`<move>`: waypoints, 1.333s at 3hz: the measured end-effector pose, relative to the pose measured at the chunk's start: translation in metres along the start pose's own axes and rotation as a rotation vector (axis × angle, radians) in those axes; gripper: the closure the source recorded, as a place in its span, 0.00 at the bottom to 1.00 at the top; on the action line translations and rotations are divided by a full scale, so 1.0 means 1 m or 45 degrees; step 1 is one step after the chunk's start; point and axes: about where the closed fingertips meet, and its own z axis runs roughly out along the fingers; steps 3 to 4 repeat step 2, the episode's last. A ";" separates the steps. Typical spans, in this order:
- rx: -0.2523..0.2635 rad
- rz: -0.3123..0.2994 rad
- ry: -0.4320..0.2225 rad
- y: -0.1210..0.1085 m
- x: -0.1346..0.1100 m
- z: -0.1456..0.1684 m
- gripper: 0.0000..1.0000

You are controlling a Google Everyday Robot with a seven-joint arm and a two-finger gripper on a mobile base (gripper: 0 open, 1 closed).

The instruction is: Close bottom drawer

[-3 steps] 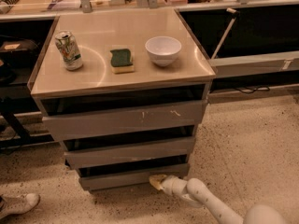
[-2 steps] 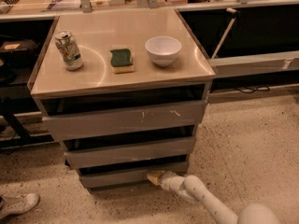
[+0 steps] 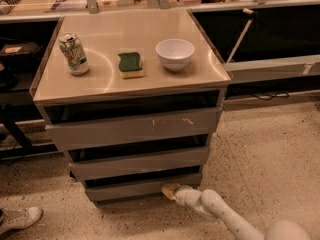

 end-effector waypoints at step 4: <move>-0.066 0.018 0.019 0.035 0.008 0.003 0.59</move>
Offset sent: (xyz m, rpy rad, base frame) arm -0.0249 0.0202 0.0036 0.0211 0.0256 0.0351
